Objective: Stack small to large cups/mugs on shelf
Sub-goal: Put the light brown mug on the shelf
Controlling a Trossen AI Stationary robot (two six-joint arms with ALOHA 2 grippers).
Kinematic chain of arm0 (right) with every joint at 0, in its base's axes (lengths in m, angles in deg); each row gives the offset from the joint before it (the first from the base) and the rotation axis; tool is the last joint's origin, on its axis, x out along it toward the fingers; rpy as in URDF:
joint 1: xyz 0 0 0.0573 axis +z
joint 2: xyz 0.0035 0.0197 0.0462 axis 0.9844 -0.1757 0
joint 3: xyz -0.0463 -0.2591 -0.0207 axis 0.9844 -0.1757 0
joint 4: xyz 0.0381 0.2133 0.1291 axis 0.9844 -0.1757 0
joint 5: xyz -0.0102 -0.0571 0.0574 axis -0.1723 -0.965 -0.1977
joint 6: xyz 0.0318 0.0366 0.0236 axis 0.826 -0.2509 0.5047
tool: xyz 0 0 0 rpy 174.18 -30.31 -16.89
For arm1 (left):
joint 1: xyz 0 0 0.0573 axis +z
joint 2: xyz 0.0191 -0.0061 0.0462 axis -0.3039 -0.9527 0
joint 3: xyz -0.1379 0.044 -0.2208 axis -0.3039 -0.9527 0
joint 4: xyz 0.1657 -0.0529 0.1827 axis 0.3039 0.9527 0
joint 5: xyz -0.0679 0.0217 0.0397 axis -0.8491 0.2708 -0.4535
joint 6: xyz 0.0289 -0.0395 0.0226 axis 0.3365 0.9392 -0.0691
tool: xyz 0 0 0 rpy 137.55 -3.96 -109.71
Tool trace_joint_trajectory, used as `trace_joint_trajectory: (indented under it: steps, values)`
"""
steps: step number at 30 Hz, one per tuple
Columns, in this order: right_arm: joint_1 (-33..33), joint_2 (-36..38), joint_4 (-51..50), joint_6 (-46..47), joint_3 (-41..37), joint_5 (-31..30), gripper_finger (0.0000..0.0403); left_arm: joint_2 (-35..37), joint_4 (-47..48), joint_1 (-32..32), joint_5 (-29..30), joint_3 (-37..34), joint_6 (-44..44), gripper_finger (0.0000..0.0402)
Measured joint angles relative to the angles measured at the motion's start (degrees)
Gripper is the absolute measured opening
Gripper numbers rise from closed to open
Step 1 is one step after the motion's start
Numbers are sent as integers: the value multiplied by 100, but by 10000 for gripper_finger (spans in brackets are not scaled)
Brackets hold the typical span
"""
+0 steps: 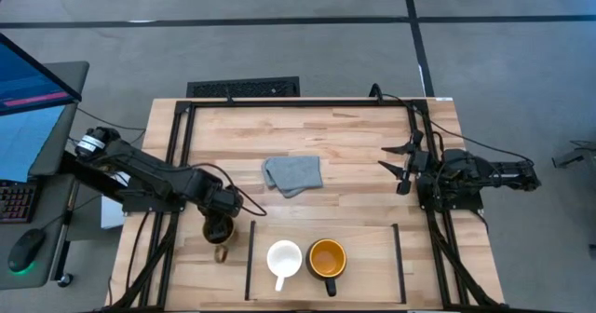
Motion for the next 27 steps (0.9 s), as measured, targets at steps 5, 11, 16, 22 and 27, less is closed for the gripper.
trace_joint_trajectory:
  steps: [5, 11, 16, 22, 27]
  values:
    - [1, 0, 0, -3, 0, 0, 210, 8, -11, 199, 354, 7, -73, 22]
    - [-1, 0, -3, -3, 0, 0, 210, 9, -13, 568, 743, 12, -618, 22]
    - [0, 0, -24, -3, 0, 0, 210, 9, -15, 1142, 1122, 12, -1017, 22]
    - [-2, 0, -24, -3, 0, 0, 210, -2, -341, 2103, 1301, 2, -1474, 22]
    - [1, 0, -24, -3, 0, 0, 210, -11, -936, 2859, 1136, -14, -1837, 22]
